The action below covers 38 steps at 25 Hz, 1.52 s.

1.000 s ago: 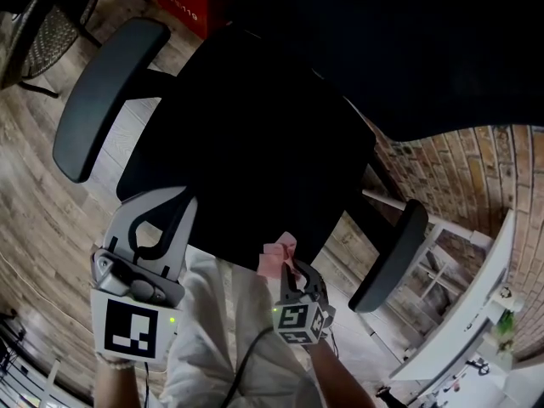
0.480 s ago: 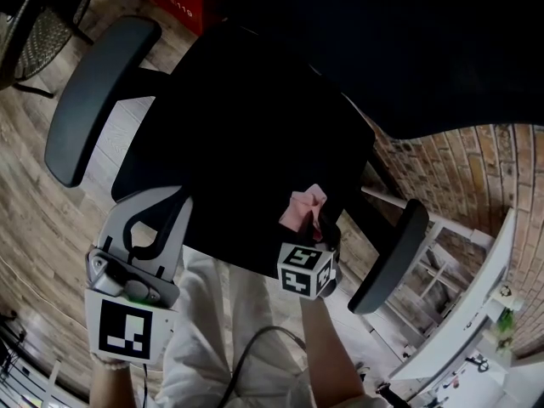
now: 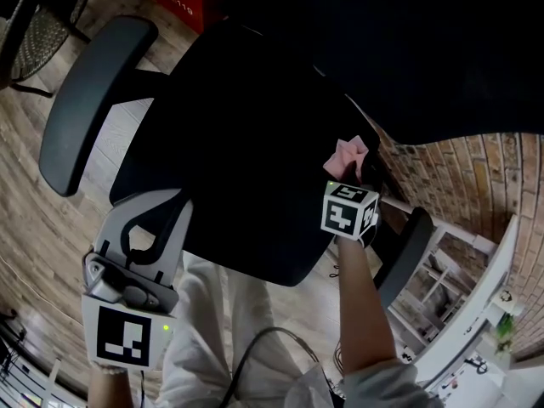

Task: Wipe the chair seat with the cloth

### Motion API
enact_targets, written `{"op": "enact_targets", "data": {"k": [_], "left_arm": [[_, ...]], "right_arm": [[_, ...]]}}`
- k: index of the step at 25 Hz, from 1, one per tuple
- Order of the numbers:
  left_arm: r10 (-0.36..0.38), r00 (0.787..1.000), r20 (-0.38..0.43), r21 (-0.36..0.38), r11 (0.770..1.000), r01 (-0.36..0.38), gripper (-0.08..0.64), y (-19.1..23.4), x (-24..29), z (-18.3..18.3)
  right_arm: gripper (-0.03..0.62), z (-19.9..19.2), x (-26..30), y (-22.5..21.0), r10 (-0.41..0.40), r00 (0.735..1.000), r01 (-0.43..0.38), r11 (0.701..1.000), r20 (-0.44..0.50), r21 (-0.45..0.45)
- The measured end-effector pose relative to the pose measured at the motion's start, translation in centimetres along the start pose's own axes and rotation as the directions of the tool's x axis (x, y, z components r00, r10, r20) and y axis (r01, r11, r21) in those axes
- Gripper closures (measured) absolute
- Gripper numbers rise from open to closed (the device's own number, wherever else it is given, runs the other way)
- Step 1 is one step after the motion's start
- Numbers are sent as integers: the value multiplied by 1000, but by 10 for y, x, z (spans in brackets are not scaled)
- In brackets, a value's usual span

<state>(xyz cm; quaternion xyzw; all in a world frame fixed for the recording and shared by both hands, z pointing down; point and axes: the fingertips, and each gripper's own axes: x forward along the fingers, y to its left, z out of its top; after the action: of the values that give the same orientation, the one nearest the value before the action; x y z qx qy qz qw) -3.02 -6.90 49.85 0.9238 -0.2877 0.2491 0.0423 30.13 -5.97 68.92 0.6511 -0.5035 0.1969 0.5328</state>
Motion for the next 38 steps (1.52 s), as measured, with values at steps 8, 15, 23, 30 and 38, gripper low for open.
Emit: {"op": "enact_targets", "data": {"k": [8, 15, 23, 30, 38], "left_arm": [[29, 1000, -3, -8, 1000, -29, 541, 8, 3, -5], [42, 999, 13, 1, 999, -42, 541, 5, -9, 15], [89, 995, 43, 55, 994, -92, 541, 5, -49, 87], [181, 981, 69, 105, 977, -187, 541, 14, -113, 166], [261, 958, 119, 112, 955, -274, 541, 6, -188, 258]], "right_arm": [[537, 33, 42, -36, -14, 1000, 13, 999, -12, -31], [537, 51, 0, -16, 61, 990, -71, 994, 130, 77], [537, 105, -151, 42, 289, 882, -353, 929, 371, 115], [537, 181, -313, 39, 461, 670, -531, 845, 581, -59], [537, 215, -455, -12, 515, 476, -504, 824, 713, -259]]}}
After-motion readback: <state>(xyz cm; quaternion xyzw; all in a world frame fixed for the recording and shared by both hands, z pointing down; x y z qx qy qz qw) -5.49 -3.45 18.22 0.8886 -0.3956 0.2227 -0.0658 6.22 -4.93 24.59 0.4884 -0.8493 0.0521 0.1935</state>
